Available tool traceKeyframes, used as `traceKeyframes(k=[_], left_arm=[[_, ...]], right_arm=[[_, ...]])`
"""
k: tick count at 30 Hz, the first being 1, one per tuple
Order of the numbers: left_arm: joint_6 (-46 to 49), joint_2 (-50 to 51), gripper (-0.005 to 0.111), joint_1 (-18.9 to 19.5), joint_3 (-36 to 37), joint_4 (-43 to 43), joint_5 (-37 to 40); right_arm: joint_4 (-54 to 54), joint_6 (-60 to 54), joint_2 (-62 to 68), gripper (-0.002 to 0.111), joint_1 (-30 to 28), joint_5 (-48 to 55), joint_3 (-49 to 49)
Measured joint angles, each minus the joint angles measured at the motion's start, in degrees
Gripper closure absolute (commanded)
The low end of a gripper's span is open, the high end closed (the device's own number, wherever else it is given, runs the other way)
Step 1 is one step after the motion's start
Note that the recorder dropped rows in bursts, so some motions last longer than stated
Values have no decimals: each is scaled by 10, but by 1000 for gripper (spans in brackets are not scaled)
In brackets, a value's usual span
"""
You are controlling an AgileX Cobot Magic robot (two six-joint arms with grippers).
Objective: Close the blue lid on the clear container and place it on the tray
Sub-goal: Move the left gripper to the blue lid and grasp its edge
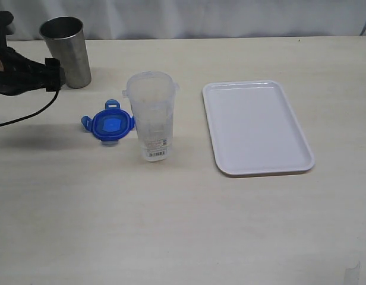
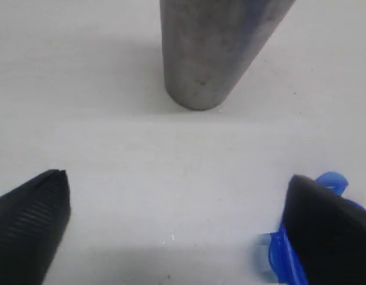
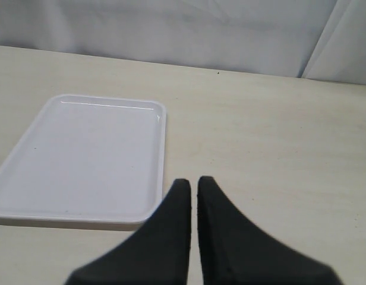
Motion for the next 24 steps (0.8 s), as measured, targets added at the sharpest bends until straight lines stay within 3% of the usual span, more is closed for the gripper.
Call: traceKeyframes(k=[4, 6, 10, 16, 24], left_arm=[[0, 0, 61, -16, 0, 16, 27], [-1, 0, 66, -33, 0, 17, 40], [-2, 0, 66, -59, 0, 6, 76], [-2, 0, 66, -65, 0, -50, 134], [25, 43, 67, -93, 0, -130, 119]], right_arm=[[0, 0, 0, 104, 0, 0, 0], [0, 0, 0, 104, 0, 0, 0], [0, 0, 0, 104, 0, 0, 0], [0, 0, 0, 104, 0, 0, 0], [0, 0, 0, 104, 0, 0, 0]])
